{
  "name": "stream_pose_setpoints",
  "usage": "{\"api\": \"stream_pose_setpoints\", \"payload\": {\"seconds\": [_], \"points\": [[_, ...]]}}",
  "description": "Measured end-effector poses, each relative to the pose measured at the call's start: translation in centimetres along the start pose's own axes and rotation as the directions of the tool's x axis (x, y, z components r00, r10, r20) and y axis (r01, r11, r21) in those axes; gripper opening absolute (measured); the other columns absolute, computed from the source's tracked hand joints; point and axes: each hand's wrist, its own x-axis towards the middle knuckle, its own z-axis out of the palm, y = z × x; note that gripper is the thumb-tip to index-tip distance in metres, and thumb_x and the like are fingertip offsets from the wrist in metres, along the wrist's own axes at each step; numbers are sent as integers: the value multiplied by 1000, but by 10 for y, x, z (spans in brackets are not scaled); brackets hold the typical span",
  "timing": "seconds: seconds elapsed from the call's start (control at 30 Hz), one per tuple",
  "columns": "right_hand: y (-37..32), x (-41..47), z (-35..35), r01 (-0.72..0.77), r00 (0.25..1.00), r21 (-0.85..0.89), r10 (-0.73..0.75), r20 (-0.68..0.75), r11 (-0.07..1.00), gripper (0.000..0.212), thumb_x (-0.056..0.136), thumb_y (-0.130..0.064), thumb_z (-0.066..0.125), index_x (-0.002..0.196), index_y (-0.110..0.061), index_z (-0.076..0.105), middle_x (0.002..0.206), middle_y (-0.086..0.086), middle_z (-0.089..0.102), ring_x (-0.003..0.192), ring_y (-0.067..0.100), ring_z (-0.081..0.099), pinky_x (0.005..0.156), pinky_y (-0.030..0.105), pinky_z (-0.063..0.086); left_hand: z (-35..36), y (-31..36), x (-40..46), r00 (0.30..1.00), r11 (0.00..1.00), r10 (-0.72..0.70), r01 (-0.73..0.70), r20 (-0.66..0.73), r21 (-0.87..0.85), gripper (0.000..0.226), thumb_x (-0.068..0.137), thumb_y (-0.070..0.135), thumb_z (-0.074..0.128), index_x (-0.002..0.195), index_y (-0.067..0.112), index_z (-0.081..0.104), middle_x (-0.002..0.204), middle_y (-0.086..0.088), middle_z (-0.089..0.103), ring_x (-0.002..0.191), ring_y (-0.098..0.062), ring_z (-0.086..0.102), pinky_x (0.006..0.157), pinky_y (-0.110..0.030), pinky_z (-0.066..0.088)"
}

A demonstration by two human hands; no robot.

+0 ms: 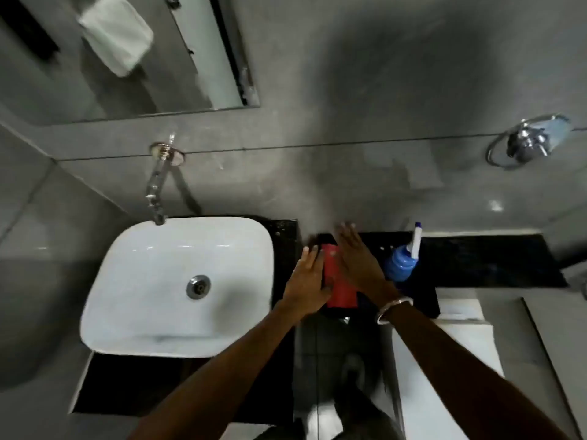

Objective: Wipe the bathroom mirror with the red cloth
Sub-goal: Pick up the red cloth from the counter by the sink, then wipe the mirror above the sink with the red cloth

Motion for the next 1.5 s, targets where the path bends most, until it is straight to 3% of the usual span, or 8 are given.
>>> {"api": "stream_pose_setpoints", "payload": {"seconds": [0.2, 0.53, 0.77, 0.9, 1.03, 1.13, 1.27, 1.5], "points": [[71, -9, 78, -165, 953, 23, 154, 261, 986, 64, 109, -21, 37, 163, -2, 9, 173, 22, 2, 160, 38, -7, 131, 42, -4, 84, -4, 72, 930, 944, -290, 318, 228, -94, 77, 104, 35, 49, 162, 6, 8, 172, -13, 6, 160, -32, 0, 129, -43, 16], [121, 4, 131, -301, 953, 417, 254, 166, 857, 56, 109, -27, 38, 162, -16, 25, 174, 5, 12, 161, 19, -2, 124, 33, 13, 139, -11, 138, 729, 649, -683, 636, 49, -417, 68, 91, 19, 69, 149, 6, 37, 139, -23, 55, 122, -41, 59, 97, -47, 53], [109, 21, 109, -351, 927, 728, 327, 182, 589, 59, 109, -35, 43, 163, -23, 23, 174, 1, 15, 161, 17, 3, 130, 40, 13, 120, -7, 147, 753, 389, -565, 604, 337, -696, 23, 95, 27, 67, 112, 12, 61, 118, -19, 71, 99, -31, 70, 90, -44, 59], [75, 24, 84, -314, 910, 918, 354, 217, 242, 54, 111, -39, 35, 162, -21, 30, 166, 9, 35, 151, 20, 36, 124, 39, 28, 78, 22, 136, 829, 437, -487, 503, 274, -746, 15, 94, 25, 61, 108, 22, 64, 107, -8, 72, 99, -26, 69, 86, -40, 56], [14, 23, 45, -102, 901, 805, 288, 323, -584, 48, 101, -56, 50, 115, -16, 72, 108, 6, 73, 106, 18, 70, 103, 34, 50, 0, 50, 101, 897, 489, -396, 388, 198, -781, 21, 93, 32, 57, 98, 16, 71, 105, -14, 75, 91, -16, 68, 79, -29, 52], [-35, 12, 1, -128, 927, 688, 161, 339, -714, 48, 91, -63, 58, 105, -23, 79, 97, -1, 77, 93, 16, 73, 86, 33, 57, -77, 68, 68, 935, 495, -209, 354, 287, -793, 32, 104, 41, 49, 120, 22, 69, 116, 2, 72, 95, -4, 66, 79, -22, 53], [-95, 22, -42, -31, 977, 687, 125, 176, -726, 43, 94, -33, 54, 119, -7, 77, 111, 13, 77, 102, 30, 75, 91, 41, 60, -184, 65, 19, 983, 715, -62, -77, -172, -695, 25, 102, 25, 50, 110, 34, 72, 117, 8, 75, 101, -2, 71, 88, -22, 58], [-214, 44, -202, 101, 995, 791, 57, -84, -604, 48, 85, -35, 54, 116, -5, 75, 108, 18, 77, 93, 34, 75, 89, 45, 59, -357, -13, -47, 573, 970, 142, -244, -807, -2, 41, 102, 36, 48, 138, 19, 58, 152, 0, 52, 152, -13, 32, 125, -36, 29]]}}
